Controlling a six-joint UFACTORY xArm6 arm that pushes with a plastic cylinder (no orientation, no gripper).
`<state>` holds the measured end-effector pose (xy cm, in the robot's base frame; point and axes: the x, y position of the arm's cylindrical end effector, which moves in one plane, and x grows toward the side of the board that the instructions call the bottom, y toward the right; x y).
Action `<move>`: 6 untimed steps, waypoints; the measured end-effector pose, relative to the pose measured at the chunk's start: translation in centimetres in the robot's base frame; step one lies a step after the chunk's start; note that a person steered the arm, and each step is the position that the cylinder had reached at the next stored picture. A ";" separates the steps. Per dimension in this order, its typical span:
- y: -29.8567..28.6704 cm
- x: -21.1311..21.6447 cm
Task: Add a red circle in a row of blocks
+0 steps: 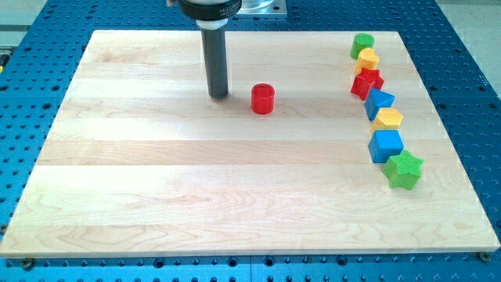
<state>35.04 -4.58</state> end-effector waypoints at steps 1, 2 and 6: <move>4.5 4.5; 8.5 8.5; 11.3 6.8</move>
<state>41.88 6.70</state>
